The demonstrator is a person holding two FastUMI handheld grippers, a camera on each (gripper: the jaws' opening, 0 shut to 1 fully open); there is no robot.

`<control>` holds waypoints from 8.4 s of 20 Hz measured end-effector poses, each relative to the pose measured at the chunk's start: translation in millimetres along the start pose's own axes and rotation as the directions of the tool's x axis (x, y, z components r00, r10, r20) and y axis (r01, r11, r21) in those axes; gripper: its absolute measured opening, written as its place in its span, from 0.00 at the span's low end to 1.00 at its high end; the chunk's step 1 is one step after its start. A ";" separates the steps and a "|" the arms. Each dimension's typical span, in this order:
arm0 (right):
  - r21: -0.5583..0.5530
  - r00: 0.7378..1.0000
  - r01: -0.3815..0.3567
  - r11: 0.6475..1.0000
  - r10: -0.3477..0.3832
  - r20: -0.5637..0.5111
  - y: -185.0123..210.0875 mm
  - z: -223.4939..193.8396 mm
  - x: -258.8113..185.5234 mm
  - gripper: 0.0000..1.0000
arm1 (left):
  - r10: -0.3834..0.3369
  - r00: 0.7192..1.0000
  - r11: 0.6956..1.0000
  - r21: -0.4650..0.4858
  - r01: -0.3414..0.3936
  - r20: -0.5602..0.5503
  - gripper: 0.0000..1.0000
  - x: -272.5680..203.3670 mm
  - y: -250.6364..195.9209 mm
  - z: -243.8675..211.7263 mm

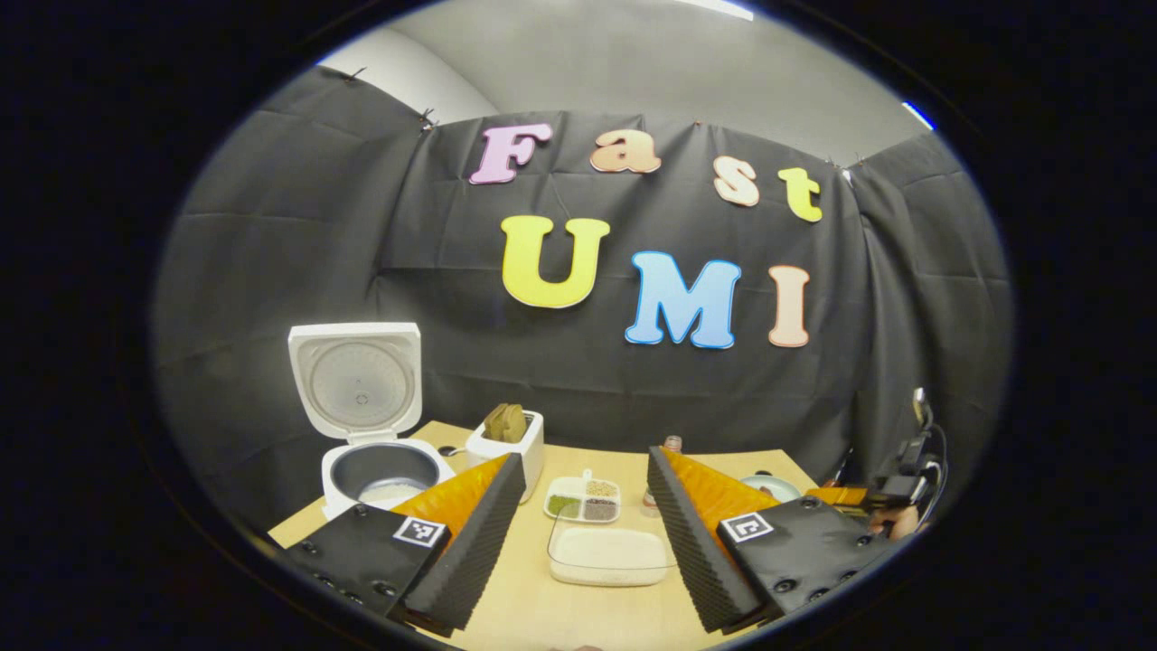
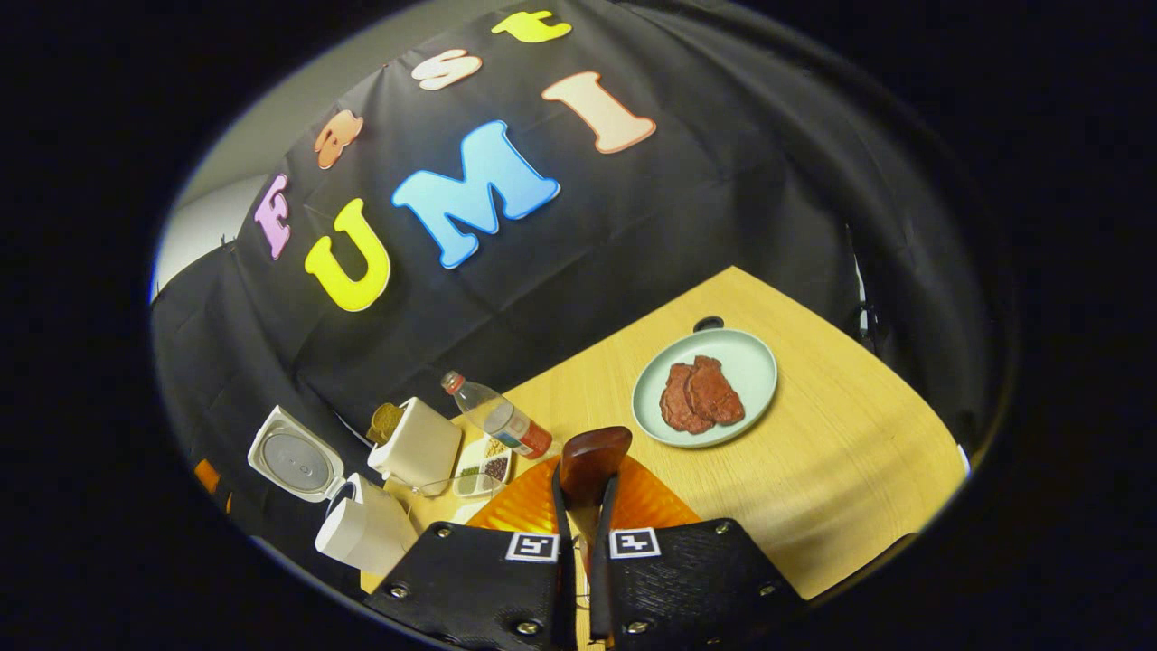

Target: Close the left gripper, press the button to open the rice cooker; take a wooden spoon from the chopstick holder with the right hand, scoop a spoonful of rice and pour it into the rice cooker, then put the wooden spoon back into the chopstick holder.

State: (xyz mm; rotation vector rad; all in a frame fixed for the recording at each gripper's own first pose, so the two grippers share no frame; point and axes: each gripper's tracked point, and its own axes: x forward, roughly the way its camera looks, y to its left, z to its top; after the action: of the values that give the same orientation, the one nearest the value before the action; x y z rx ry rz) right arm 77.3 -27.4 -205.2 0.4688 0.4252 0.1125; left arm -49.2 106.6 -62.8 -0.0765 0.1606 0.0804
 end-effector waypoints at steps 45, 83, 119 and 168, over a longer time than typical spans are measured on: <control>0.478 0.985 -0.126 0.869 0.166 -0.043 145.9 -90.9 144.8 0.06 | 0.062 0.998 0.997 -0.044 -0.063 -0.018 0.92 5.8 183.2 -26.0; 0.540 0.825 -0.492 0.683 0.564 0.039 378.4 -33.5 119.0 0.06 | 0.025 0.995 0.998 0.049 -0.030 0.095 0.92 -39.2 193.0 -25.2; -0.753 0.736 -0.602 0.266 0.551 -0.393 605.7 -208.7 146.9 0.06 | 0.197 0.980 0.980 0.008 -0.197 0.032 0.92 -81.2 276.8 -75.2; 0.256 0.982 -0.128 0.958 0.086 0.169 76.7 63.7 -35.9 0.06 | -0.221 0.975 0.974 0.060 0.219 0.018 0.92 25.7 36.9 -20.1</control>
State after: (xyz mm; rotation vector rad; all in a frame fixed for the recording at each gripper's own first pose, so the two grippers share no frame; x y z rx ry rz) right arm 71.0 7.1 -105.2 0.7613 0.2609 0.1227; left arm -30.2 143.5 -89.3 -0.0355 0.1291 -0.1446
